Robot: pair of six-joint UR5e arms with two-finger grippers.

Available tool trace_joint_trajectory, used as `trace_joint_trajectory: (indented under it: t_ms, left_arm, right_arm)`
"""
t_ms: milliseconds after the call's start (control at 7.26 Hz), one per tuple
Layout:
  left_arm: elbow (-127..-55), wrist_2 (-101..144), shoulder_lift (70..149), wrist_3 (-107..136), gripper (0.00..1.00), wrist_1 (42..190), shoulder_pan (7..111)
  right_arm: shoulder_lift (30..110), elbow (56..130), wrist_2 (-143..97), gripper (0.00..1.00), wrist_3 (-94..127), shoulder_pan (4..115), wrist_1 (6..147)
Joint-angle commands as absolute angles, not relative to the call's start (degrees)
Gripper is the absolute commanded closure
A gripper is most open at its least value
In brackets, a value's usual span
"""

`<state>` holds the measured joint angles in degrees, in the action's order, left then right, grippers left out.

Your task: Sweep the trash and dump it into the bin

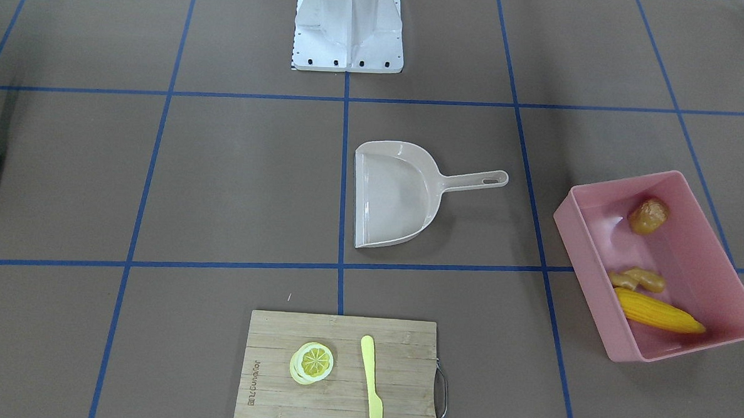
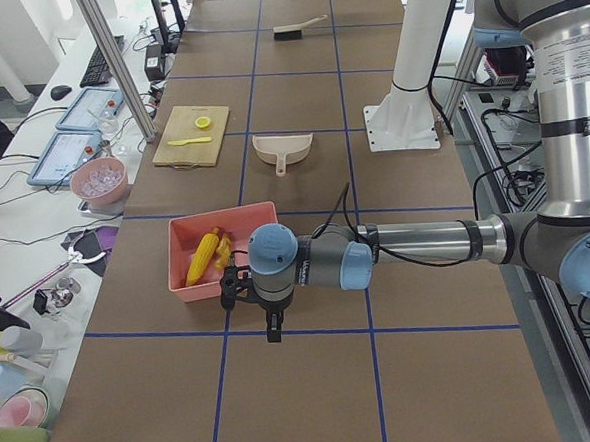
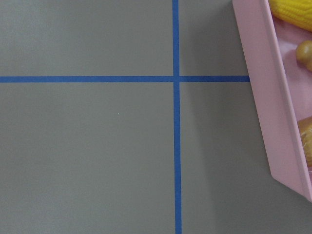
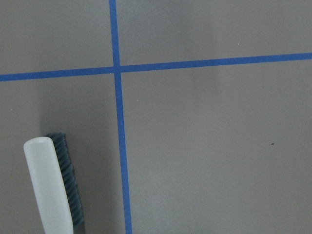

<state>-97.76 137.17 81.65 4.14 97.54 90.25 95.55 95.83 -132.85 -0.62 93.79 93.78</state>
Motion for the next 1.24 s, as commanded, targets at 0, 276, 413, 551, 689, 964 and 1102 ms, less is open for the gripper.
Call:
trace_joint_trajectory:
  t_ms: [0,276,413,551,689,964,1102]
  left_arm:
    - [-97.91,137.20,81.65,4.04,0.01,97.73,90.26]
    - [-98.17,136.85,81.82,4.22,0.01,97.82,90.26]
    - [-98.43,137.02,81.74,4.13,0.01,97.82,90.26]
    - [-98.44,136.67,81.65,4.13,0.01,97.82,90.26]
    - [-98.61,136.67,81.65,4.13,0.01,97.82,90.26]
    - [-99.66,136.76,81.82,4.13,0.01,97.91,90.35]
    - [-100.36,136.67,81.74,4.22,0.01,97.82,90.35]
  right_arm:
    - [95.54,95.89,-132.89,0.00,-0.62,93.78,93.78]
    - [95.62,95.71,-132.72,0.00,-0.62,93.87,93.78]
    - [95.62,95.71,-132.71,0.00,-0.53,93.87,93.78]
    - [95.62,95.71,-132.80,0.00,-0.53,93.78,93.78]
    - [95.71,95.71,-132.80,0.00,-0.53,93.78,93.78]
    - [95.71,95.71,-132.89,0.00,-0.53,93.78,93.78]
    - [95.71,95.54,-132.72,0.00,-0.61,93.78,93.78]
